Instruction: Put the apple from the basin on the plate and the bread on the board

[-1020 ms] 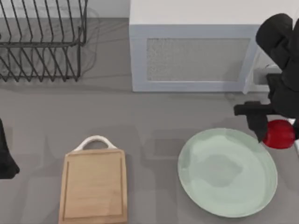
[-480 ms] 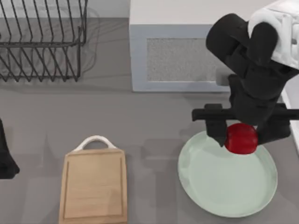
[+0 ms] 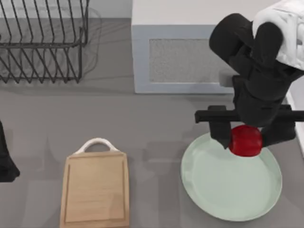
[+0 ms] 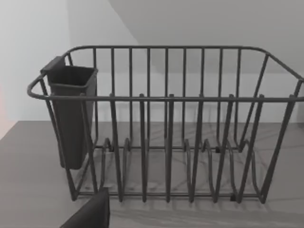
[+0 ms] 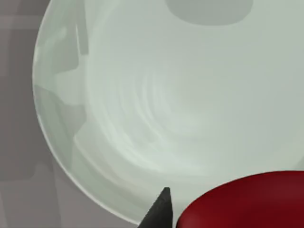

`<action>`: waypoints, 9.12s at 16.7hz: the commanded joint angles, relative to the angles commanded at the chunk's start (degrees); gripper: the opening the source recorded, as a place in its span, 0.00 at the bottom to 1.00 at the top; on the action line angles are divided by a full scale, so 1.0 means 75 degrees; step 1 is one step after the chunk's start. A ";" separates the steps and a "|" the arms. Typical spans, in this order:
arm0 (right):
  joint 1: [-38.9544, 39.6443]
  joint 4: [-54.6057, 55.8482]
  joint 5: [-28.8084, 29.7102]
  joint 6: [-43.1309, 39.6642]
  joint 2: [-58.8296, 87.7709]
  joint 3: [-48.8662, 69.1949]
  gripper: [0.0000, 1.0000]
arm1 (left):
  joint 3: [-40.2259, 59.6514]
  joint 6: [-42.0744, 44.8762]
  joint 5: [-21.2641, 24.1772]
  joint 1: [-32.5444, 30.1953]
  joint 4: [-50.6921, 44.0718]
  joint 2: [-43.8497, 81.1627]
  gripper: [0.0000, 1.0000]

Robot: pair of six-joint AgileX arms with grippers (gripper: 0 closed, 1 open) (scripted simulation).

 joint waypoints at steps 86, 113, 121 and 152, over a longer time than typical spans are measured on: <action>-0.4506 0.9264 -0.0003 -0.4607 -1.3525 -1.0789 1.00 | 1.0775 0.0408 0.0004 0.1737 -0.7910 1.4898 1.00; -0.4506 0.9264 -0.0003 -0.4607 -1.3525 -1.0789 1.00 | 0.9830 0.0446 0.0008 0.1766 -0.6295 1.5535 0.00; -0.4506 0.9264 -0.0003 -0.4607 -1.3525 -1.0789 1.00 | 1.0098 0.0435 0.0016 0.1758 -0.6600 1.5413 0.00; -0.4506 0.9264 -0.0003 -0.4607 -1.3525 -1.0789 1.00 | 1.0092 1.2553 0.0585 -0.2495 -0.9693 1.3124 0.00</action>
